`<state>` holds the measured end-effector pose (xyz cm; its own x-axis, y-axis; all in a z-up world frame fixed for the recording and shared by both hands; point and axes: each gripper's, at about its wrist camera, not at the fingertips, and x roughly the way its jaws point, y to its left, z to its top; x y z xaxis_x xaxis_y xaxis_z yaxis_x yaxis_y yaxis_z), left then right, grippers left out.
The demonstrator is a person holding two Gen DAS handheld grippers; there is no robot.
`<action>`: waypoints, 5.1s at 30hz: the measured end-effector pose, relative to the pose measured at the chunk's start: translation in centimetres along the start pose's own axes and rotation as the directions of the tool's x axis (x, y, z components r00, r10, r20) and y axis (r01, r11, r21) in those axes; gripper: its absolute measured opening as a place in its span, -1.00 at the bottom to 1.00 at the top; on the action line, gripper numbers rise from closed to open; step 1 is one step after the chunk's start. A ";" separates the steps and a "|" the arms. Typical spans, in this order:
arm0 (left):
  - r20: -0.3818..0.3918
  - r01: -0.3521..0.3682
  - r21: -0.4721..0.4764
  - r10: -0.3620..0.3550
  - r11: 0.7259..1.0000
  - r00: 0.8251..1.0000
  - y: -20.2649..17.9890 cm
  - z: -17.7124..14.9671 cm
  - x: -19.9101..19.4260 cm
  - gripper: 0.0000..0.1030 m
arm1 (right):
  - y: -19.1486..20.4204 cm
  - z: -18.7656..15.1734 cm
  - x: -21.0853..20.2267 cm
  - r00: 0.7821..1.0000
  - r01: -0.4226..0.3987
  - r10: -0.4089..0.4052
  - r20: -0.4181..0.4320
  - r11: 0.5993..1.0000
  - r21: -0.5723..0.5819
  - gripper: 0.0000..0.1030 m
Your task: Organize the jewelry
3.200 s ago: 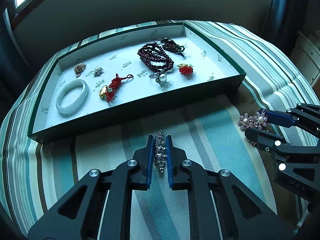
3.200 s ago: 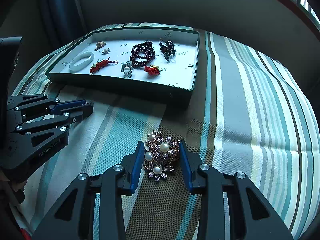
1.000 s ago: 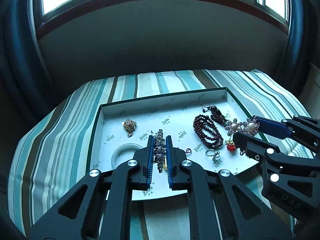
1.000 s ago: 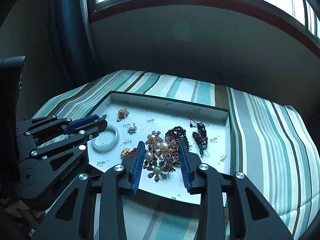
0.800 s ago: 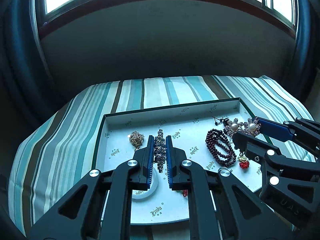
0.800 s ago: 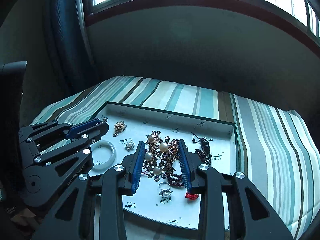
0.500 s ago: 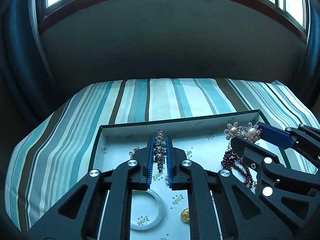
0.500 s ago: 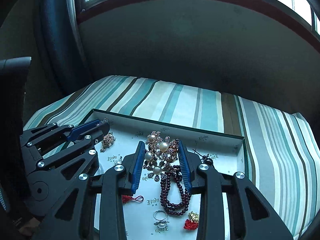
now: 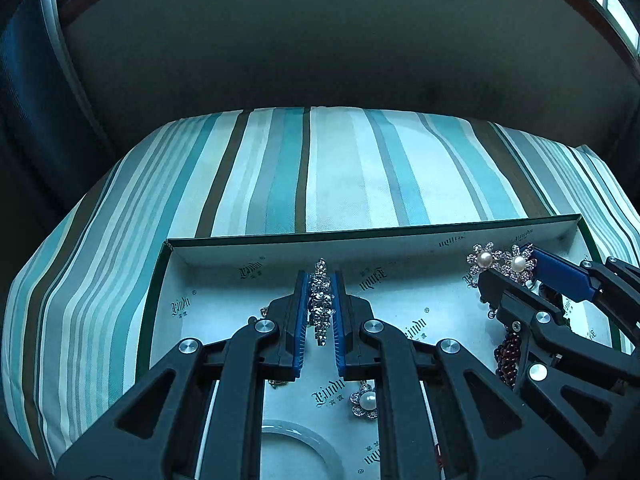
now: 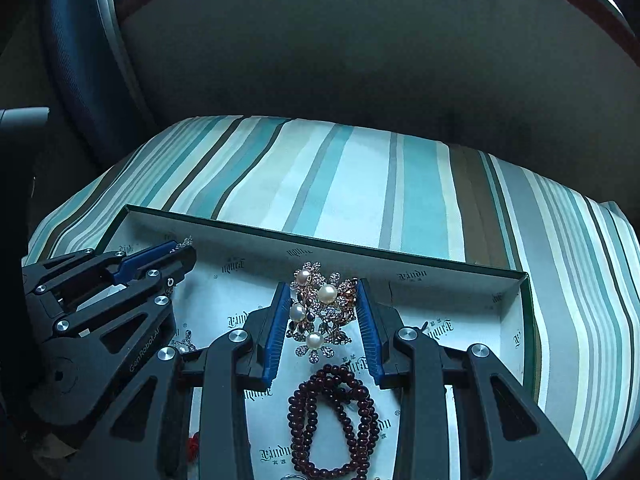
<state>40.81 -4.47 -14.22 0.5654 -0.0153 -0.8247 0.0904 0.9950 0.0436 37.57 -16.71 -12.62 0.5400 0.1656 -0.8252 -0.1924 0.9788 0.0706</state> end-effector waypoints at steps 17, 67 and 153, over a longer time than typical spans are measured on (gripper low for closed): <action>-0.072 0.040 0.005 -0.039 0.999 0.997 -0.2 0.2 1.6 -0.55 | -0.3 0.0 2.6 0.997 -0.013 0.014 -0.072 1.000 0.015 -0.32; 0.197 -0.021 -0.064 0.033 0.998 0.980 0.4 -13.8 -17.2 0.63 | 2.3 -13.3 -16.5 0.972 0.081 -0.098 0.212 0.993 0.090 0.43; 0.356 -0.013 -0.089 0.044 0.996 0.934 1.0 -18.5 -28.4 0.77 | 6.0 -16.7 -27.0 0.910 0.134 -0.131 0.394 0.991 0.021 0.48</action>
<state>9.70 -1.17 -1.18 0.8235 -0.0053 -0.5673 0.0092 0.9999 0.0040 8.16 -17.29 0.75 0.8394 0.0696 -0.5390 -0.1012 0.9944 -0.0292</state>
